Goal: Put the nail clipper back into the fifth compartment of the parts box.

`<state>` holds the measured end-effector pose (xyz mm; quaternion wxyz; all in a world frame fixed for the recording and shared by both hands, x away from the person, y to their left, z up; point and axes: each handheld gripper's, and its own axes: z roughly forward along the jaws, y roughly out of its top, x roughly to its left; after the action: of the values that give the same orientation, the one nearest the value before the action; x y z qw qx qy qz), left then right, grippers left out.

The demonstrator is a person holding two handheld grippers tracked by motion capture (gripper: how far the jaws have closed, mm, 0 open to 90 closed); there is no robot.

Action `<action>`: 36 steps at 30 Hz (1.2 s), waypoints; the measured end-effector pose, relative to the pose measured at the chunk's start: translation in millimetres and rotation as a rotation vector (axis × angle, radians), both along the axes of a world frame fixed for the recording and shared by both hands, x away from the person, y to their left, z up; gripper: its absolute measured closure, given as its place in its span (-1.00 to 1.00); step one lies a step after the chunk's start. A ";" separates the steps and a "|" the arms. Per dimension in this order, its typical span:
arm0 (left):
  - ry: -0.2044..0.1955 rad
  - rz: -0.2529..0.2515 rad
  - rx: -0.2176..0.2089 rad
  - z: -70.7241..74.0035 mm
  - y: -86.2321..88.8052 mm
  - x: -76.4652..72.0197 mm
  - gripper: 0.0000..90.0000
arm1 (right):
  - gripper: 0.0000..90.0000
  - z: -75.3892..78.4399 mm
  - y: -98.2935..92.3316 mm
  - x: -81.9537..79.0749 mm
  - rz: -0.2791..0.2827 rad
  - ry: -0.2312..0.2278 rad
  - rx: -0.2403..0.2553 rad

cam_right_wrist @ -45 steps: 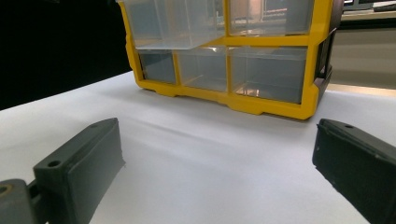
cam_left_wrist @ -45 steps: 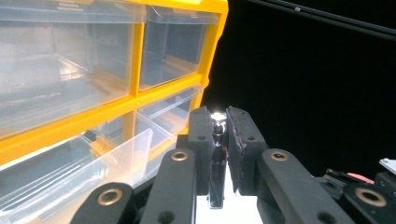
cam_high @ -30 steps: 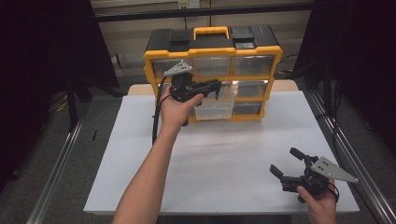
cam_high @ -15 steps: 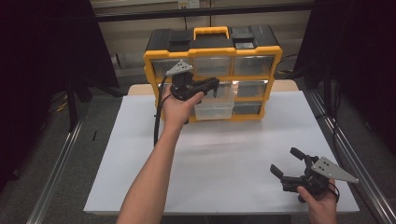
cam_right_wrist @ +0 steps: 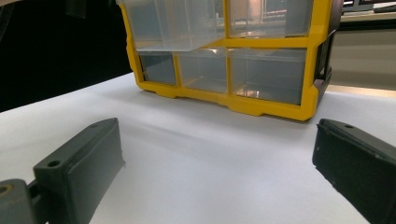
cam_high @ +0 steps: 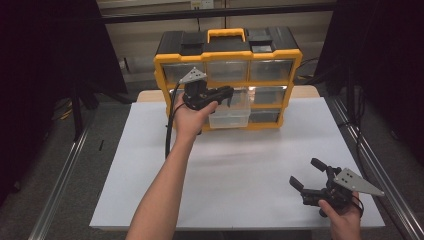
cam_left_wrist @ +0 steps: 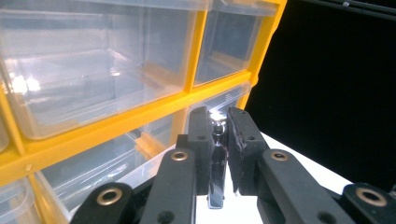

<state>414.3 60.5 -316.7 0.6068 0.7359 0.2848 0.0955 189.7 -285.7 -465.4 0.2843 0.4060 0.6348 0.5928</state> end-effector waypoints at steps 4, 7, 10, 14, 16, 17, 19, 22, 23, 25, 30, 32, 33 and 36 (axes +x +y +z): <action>0.004 0.006 0.015 -3.4 1.4 0.6 0.79 | -0.97 0.1 -0.2 0.0 -0.005 -0.003 0.002; 0.005 0.014 0.004 -4.9 2.0 0.1 0.79 | -0.97 0.2 -0.4 -0.1 -0.005 -0.001 0.003; 0.004 0.019 0.014 -5.6 3.4 -0.5 0.79 | -0.97 0.2 -0.4 -0.1 -0.005 -0.003 0.004; 0.000 0.012 0.014 -6.6 5.7 -0.2 0.79 | -0.97 0.0 -0.3 0.2 -0.009 -0.005 0.007; -0.002 0.016 0.014 -7.3 5.9 -0.5 0.79 | -0.97 0.0 -0.3 0.2 -0.009 -0.005 0.008; -0.003 0.022 0.022 -7.5 6.2 -0.7 0.79 | -0.97 -0.1 -0.3 0.2 -0.009 -0.005 0.008; 0.000 0.017 0.018 -8.5 6.7 -0.6 0.79 | -0.97 0.0 -0.3 0.2 -0.009 -0.005 0.008; -0.005 0.030 0.029 -9.3 7.6 -0.9 0.79 | -0.97 -0.1 -0.4 0.3 -0.010 -0.005 0.009; -0.004 0.025 0.025 -9.8 8.1 -0.8 0.79 | -0.97 -0.1 -0.4 0.3 -0.010 -0.005 0.009; -0.004 0.025 0.023 -10.3 8.8 -1.3 0.79 | -0.97 -0.1 -0.5 0.4 -0.008 -0.006 0.009; -0.008 0.030 0.036 -11.7 10.5 -1.6 0.79 | -0.97 -0.2 -0.4 0.2 -0.009 -0.004 0.009; -0.007 0.042 0.055 -11.3 11.1 -2.6 0.79 | -0.97 -0.1 -0.4 0.3 -0.008 -0.004 0.010; -0.010 0.031 0.040 -12.2 11.0 -2.3 0.79 | -0.97 -0.3 -0.7 0.4 -0.006 -0.004 0.005; -0.009 0.024 0.041 -13.0 11.7 -2.5 0.79 | -0.97 -0.3 -0.4 0.4 -0.005 -0.001 0.013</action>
<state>411.8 72.2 -329.7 0.5919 0.7441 0.2890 0.1121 190.1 -286.1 -465.7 0.2835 0.4092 0.6297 0.5964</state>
